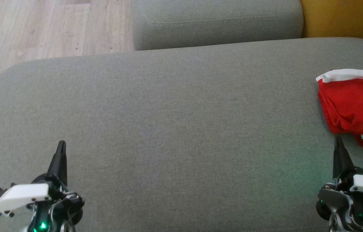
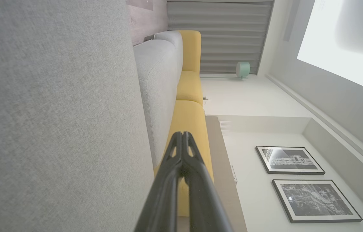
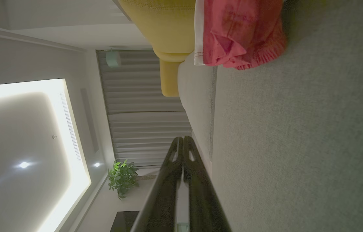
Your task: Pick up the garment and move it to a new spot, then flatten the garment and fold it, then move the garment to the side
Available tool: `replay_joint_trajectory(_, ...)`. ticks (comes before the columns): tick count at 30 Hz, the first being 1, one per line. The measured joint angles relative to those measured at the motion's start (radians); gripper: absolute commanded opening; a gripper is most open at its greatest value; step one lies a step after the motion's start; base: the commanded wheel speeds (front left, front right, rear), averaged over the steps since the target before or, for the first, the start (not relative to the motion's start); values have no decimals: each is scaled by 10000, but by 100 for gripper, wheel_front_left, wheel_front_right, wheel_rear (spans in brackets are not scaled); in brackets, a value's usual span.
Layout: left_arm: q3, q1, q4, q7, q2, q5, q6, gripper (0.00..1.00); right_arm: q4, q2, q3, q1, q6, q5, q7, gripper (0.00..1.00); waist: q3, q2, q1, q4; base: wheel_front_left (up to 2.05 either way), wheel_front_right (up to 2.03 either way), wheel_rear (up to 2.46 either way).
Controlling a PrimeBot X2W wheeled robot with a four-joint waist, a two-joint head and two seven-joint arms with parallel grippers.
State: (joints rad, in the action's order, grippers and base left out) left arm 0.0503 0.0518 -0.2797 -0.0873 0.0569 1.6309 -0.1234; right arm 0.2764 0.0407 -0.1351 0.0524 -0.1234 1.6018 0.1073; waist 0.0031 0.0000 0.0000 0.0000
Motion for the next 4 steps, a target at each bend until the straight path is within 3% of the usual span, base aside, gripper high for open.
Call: replay_joint_trajectory(4, 8, 0, 0, -52, -4, -2, 0, 0, 0, 0, 0, 0, 0, 0, 0, 0, 0, 0, 0, 0, 0, 0, 0)
